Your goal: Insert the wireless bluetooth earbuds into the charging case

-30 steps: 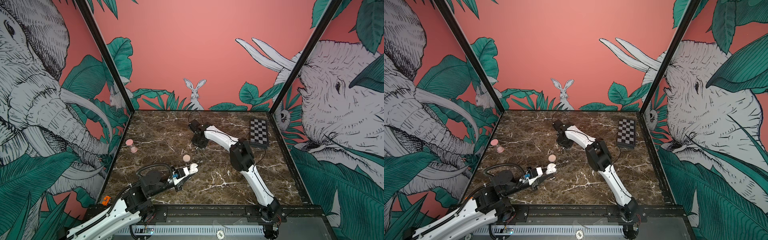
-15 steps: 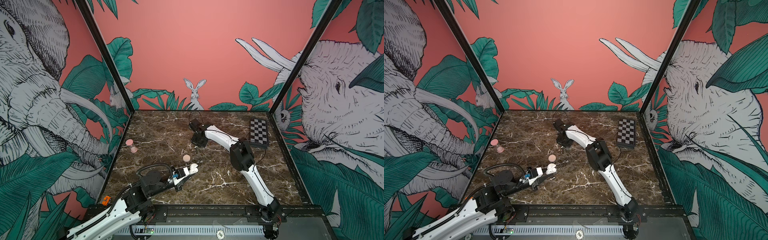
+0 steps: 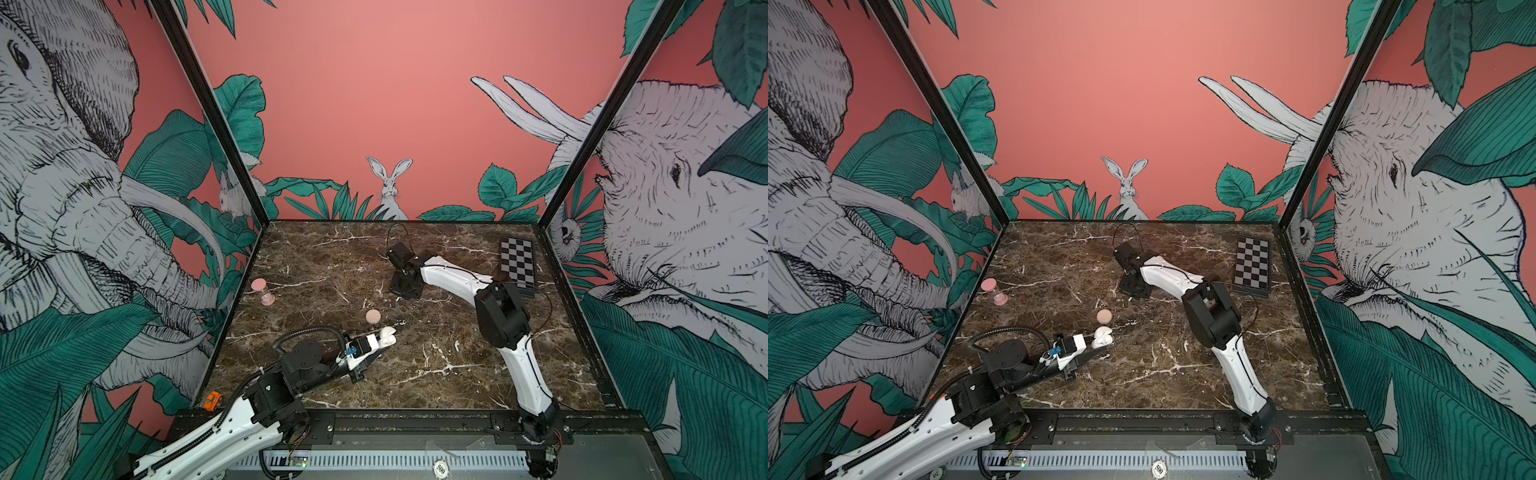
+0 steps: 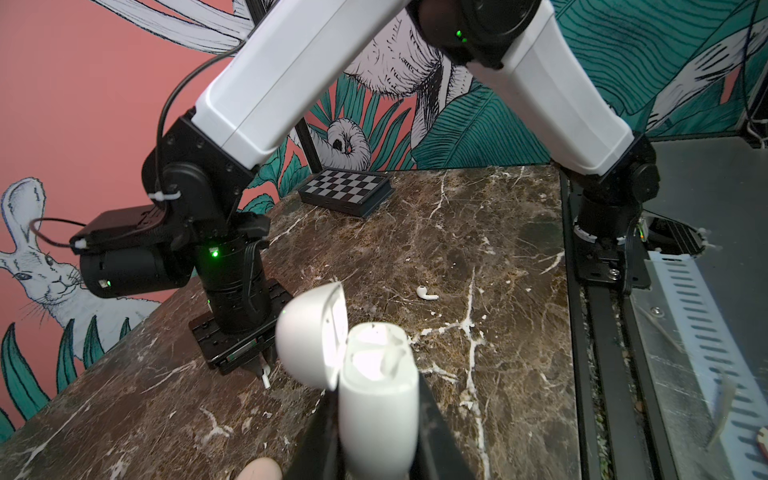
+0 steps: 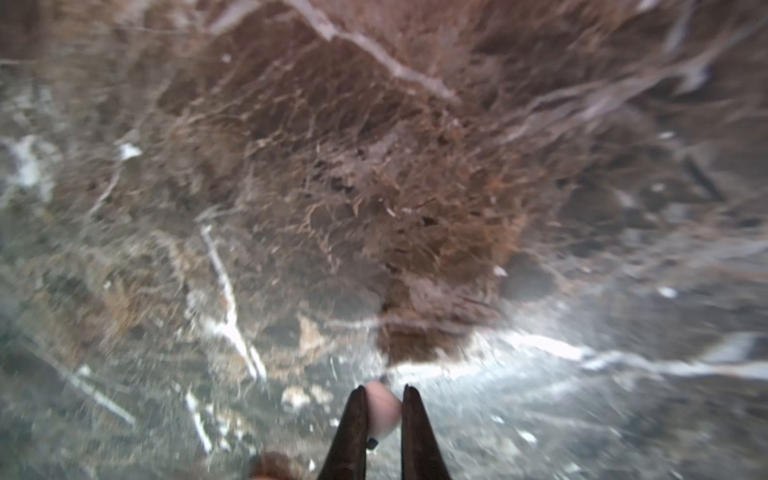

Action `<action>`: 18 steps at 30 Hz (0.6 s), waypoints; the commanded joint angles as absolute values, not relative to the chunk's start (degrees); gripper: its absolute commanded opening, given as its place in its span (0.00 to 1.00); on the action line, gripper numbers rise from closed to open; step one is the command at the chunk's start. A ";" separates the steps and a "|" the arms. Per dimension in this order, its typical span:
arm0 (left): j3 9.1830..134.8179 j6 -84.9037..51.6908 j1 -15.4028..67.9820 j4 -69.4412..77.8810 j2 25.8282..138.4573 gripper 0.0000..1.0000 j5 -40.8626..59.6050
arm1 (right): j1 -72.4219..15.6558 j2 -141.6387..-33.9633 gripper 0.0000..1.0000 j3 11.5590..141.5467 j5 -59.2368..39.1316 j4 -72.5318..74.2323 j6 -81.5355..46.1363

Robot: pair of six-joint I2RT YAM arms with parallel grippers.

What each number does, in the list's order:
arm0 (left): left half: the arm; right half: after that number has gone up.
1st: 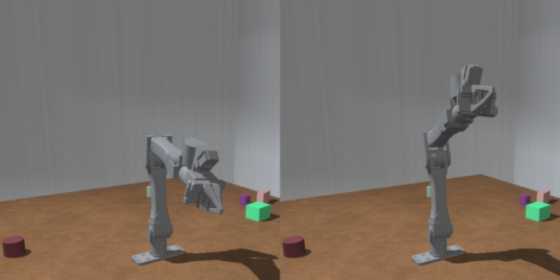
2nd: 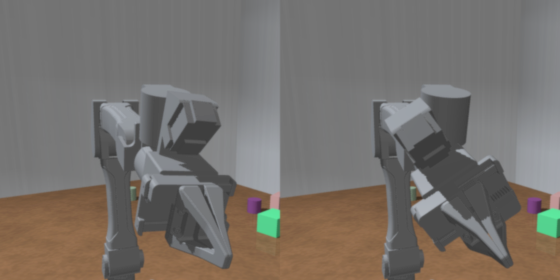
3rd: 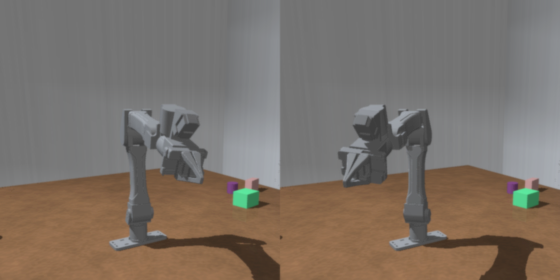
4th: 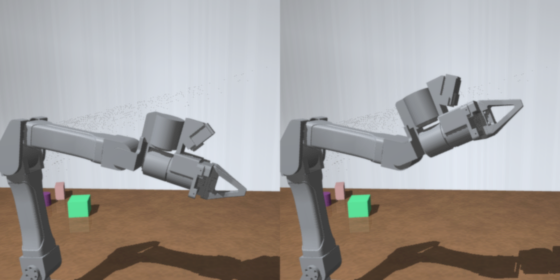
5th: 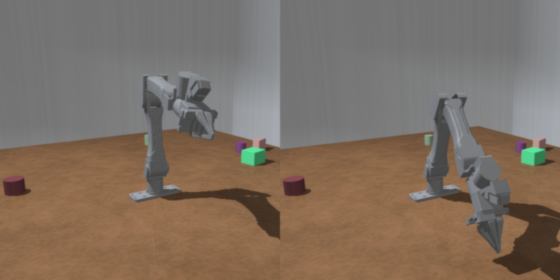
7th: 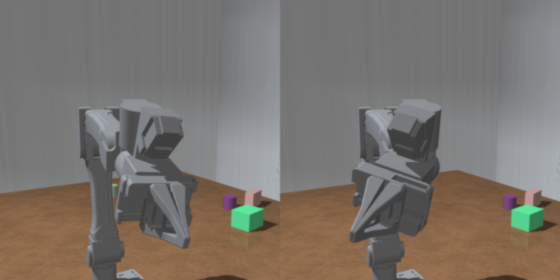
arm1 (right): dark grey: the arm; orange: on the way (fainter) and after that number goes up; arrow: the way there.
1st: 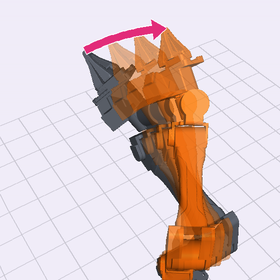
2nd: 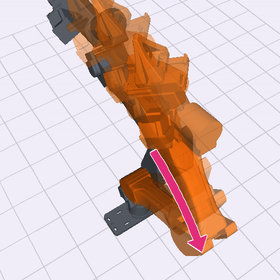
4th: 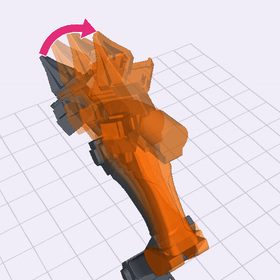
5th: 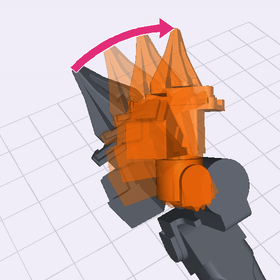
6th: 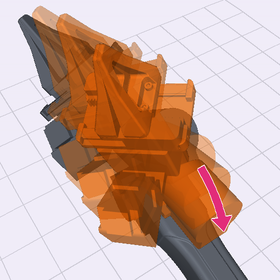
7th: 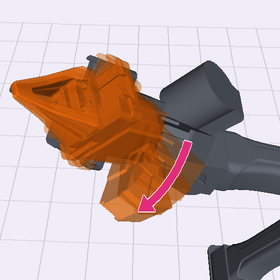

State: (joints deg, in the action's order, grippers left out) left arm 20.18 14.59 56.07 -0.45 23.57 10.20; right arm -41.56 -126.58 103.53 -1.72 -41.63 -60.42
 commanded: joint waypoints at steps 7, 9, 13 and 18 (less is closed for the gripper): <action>21.55 4.17 55.72 5.20 28.69 0.00 16.03 | -41.35 -107.14 0.11 83.86 1.98 -31.98 -52.81; 20.29 0.13 55.72 10.00 30.17 0.00 18.65 | -41.37 -103.44 0.11 79.57 2.41 -30.03 -51.86; 13.39 -10.60 55.81 28.93 35.56 0.00 20.50 | -41.36 -96.59 0.10 71.35 2.86 -25.98 -49.69; 9.14 -10.42 55.87 43.09 42.21 0.00 18.52 | -41.33 -89.22 0.10 64.67 2.73 -22.25 -47.40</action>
State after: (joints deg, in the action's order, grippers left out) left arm 11.46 -6.59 56.10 28.51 39.07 17.80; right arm -41.56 -93.60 66.76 1.74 -26.41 -50.28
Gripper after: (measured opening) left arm 0.230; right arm 0.109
